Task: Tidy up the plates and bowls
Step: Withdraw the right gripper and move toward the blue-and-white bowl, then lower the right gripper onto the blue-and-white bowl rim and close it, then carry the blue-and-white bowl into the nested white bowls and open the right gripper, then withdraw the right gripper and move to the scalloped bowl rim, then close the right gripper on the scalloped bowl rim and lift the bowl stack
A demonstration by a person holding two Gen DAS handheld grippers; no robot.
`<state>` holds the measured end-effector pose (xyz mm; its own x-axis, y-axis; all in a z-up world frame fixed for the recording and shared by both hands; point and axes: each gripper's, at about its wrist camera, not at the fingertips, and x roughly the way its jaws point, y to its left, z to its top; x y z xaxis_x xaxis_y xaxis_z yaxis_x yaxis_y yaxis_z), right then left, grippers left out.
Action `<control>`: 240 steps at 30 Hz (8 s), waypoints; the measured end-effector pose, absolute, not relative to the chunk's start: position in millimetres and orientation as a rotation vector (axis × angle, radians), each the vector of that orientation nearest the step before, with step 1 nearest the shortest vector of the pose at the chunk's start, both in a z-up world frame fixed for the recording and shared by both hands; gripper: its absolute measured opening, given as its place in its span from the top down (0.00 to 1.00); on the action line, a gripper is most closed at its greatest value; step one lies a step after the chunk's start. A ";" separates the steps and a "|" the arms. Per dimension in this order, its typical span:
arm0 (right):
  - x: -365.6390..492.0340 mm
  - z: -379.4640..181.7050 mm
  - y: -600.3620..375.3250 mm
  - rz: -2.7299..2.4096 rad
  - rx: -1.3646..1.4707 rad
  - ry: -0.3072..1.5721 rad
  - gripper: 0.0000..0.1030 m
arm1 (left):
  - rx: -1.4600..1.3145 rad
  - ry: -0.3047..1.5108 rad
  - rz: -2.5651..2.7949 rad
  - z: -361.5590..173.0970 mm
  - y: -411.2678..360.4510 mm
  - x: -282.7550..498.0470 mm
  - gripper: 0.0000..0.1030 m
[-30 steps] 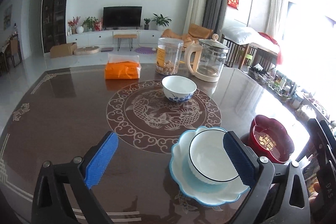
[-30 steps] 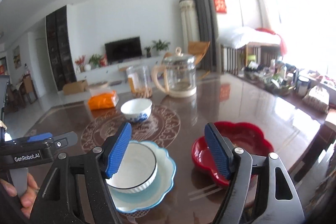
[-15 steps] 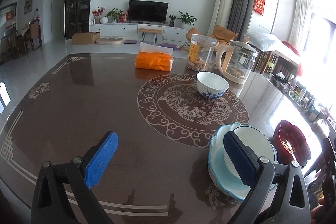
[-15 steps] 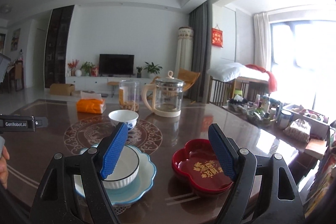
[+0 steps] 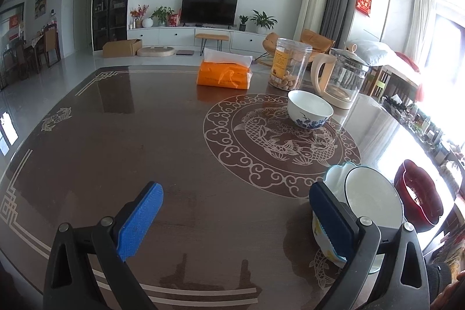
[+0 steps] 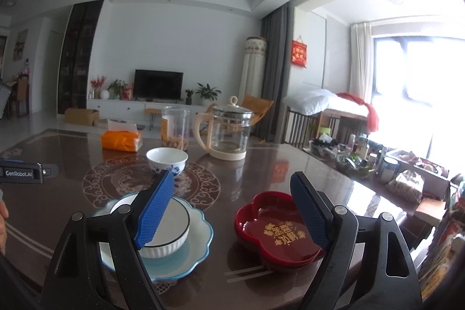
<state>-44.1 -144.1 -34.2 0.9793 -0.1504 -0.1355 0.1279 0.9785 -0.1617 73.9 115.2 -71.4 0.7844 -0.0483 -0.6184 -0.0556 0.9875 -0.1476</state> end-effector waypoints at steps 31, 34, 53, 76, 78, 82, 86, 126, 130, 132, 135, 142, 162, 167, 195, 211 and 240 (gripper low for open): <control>237.1 -42.6 -228.2 0.282 0.286 1.056 0.20 | -0.228 1.064 -0.218 -82.4 47.9 335.9 0.28; 279.4 -56.6 -234.4 0.230 0.272 1.122 0.20 | -0.247 1.090 -0.206 -93.9 38.1 354.6 0.28; 407.9 -119.9 -161.9 0.316 0.147 1.262 0.56 | -0.212 1.129 -0.182 -122.7 22.6 403.3 0.90; 285.4 -35.4 -211.0 0.346 0.182 1.142 0.84 | -0.128 0.996 -0.385 -24.3 -32.5 279.9 0.91; 263.1 -21.8 -214.7 0.343 0.190 1.130 0.84 | -0.112 0.979 -0.399 -11.2 -34.4 258.2 0.91; 219.2 -3.0 -215.7 0.340 0.205 1.123 0.84 | -0.098 0.962 -0.423 1.1 -31.6 217.4 0.91; 183.0 -5.0 -207.8 0.349 0.223 1.145 0.84 | -0.092 0.981 -0.423 -7.4 -20.6 179.9 0.91; 130.2 -76.3 -151.4 0.197 -0.040 1.205 0.88 | 0.088 1.078 -0.378 -66.1 -10.1 139.7 0.89; 131.3 -76.8 -150.2 0.196 -0.037 1.198 0.89 | 0.057 1.036 -0.385 -51.8 2.6 139.7 0.89; 131.6 -77.5 -148.3 0.195 -0.044 1.202 0.91 | 0.035 1.029 -0.384 -49.0 8.9 140.3 0.89; 130.2 -77.4 -143.6 0.187 -0.070 1.192 0.91 | -0.001 1.026 -0.379 -48.8 18.2 139.0 0.89; 130.2 -82.0 -151.6 0.220 0.015 1.150 0.83 | -0.111 1.016 -0.357 -58.2 44.7 120.1 0.87; 17.4 -80.6 -159.9 0.195 0.087 0.881 0.40 | -0.028 0.952 -0.430 -88.8 39.6 52.4 0.86; -1.7 -76.9 -149.8 0.139 0.013 0.749 0.35 | -0.008 0.865 -0.317 -76.8 39.0 43.2 0.21; 33.5 -103.6 -124.9 0.191 -0.089 0.910 0.30 | -0.074 0.950 -0.163 -99.4 79.2 58.0 0.21; 30.9 -84.4 -188.4 0.073 0.103 0.869 0.31 | -0.236 0.973 -0.340 -97.8 69.3 76.9 0.21; 97.8 -114.0 -208.9 0.132 0.221 0.980 0.74 | -0.174 1.009 -0.330 -123.7 37.6 100.8 0.76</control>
<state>97.8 -208.9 -114.0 0.5519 0.2097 -0.8071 -0.0112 0.9697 0.2442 100.8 37.6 -123.7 0.4891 -0.3500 -0.7989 0.1904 0.9367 -0.2938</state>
